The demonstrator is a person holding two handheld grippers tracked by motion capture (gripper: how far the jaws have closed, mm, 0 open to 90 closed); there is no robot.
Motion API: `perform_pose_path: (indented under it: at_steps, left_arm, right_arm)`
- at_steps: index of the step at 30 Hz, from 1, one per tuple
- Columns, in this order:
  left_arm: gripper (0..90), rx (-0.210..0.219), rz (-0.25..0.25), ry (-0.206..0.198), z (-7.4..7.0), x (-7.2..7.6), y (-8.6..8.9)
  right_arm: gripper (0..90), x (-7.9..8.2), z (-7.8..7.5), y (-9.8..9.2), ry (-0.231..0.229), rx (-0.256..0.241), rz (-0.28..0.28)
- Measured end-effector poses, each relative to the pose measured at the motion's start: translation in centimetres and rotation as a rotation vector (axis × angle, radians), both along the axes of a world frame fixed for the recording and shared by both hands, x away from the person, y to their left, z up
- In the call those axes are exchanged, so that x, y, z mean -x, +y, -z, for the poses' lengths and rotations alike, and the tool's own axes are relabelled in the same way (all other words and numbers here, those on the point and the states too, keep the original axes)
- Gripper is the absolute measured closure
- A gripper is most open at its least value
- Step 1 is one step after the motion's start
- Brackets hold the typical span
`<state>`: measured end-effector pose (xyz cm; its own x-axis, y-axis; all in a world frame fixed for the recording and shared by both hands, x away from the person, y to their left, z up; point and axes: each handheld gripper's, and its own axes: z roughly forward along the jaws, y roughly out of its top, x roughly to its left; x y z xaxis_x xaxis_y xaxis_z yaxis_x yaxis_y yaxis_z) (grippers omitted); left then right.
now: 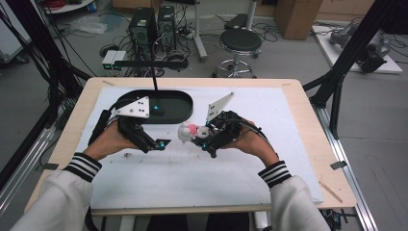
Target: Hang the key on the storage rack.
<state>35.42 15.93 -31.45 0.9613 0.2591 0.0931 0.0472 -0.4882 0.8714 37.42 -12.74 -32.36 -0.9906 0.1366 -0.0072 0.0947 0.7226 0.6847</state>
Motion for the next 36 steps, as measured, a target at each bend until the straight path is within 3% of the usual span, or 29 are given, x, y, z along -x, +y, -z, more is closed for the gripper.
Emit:
perform_pose_path:
  at_steps: [19, 25, 28, 35, 36]
  left_arm:
    - [1.7, -0.063, 0.070, 0.027, 1.1, -0.4, -3.1]
    - [3.7, -0.096, 0.087, 0.053, 1.5, -0.4, -3.9]
    - [12.4, -0.101, 0.103, 0.057, 1.5, -0.5, -4.2]
    - [16.5, -0.143, 0.100, 0.060, 1.8, -0.6, -4.6]
    - [23.8, -0.142, 0.111, 0.066, 1.8, -0.7, -4.6]
  right_arm:
    - [42.1, 0.3, 0.4, 1.2, 0.014, 0.022, -0.038]
    - [42.1, 0.5, 0.4, 1.6, 0.016, 0.025, -0.047]
    - [42.1, 0.6, 0.5, 1.7, 0.020, 0.029, -0.052]
    - [42.1, 0.7, 0.5, 1.8, 0.016, 0.027, -0.061]
    - [42.1, 0.7, 0.5, 1.8, 0.017, 0.031, -0.065]
